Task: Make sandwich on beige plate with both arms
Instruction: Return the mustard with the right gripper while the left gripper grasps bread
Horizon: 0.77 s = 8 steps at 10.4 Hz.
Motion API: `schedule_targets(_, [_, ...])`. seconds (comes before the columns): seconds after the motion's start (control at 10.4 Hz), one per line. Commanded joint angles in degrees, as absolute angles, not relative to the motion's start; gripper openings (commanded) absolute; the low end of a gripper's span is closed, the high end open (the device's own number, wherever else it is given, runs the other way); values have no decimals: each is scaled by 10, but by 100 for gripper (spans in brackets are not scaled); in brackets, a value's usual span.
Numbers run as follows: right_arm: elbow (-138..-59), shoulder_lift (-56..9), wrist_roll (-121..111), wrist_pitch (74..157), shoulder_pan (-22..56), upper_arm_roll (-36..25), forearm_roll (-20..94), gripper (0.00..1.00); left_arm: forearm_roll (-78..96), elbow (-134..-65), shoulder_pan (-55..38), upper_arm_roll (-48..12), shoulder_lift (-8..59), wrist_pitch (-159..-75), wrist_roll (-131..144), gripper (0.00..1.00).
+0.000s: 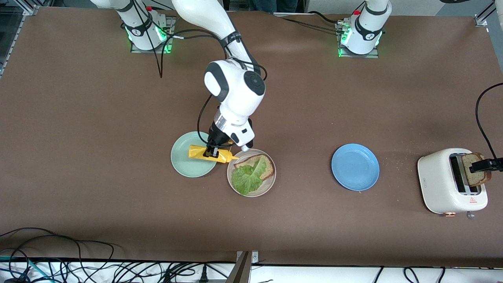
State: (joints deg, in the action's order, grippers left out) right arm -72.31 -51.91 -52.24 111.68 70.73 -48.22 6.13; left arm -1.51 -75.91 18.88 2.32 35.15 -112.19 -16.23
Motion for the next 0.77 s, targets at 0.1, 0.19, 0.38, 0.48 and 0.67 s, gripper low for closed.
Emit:
schedule_targets(0.1, [-721, -479, -627, 1107, 625, -490, 254, 0, -15, -757, 190, 23, 352, -1123, -174, 94])
schedule_targets(0.19, [-722, -471, -663, 1087, 594, -490, 328, 0, -15, -757, 190, 23, 352, -1123, -174, 88])
schedule_targets(0.38, [-722, -468, -743, 1042, 539, -491, 435, 0, -15, -757, 188, 23, 352, -1122, -174, 64])
schedule_targets(0.48, [-722, -467, -782, 1018, 515, -490, 486, 0, -15, -757, 187, 23, 352, -1122, -174, 50])
schedule_targets(0.67, [-724, -468, -871, 976, 463, -487, 572, 0, -13, -755, 186, 23, 352, -1122, -172, 17])
